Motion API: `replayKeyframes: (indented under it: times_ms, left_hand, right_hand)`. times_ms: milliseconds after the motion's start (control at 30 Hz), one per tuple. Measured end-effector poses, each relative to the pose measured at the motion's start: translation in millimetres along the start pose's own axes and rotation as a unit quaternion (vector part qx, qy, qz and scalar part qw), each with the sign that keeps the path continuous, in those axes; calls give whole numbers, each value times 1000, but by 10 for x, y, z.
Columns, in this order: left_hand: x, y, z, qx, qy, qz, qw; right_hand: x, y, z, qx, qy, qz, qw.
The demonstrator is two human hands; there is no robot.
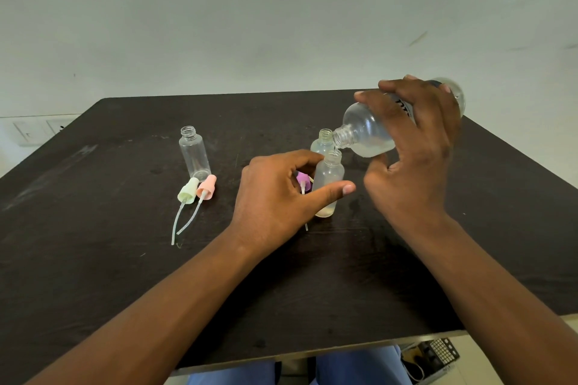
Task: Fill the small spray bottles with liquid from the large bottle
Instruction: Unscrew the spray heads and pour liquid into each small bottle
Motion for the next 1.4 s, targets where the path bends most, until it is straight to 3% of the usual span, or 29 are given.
replayKeyframes:
  times_ms: [833,1067,1400]
  left_hand:
    - [5,-57,34,-2,9,10,1000]
    - [-16,-150,-55,21,-11,66,998]
    - [1,-371,-184,-42,-68,158,984]
  right_hand:
    - [35,20,63,-23,34,-15,999]
    - [57,25,98,-44,64,-22,997]
    - [70,10,166,-66,115,-9,991]
Point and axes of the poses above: each hand's wrist, its own x-axis away from the middle knuckle, its own y-axis out of the palm, z = x × y, the point moved 7 cm from there along -x, towards the middle knuckle, and after that the axes turned 11 degrees about -z, right-handed, at the moved point
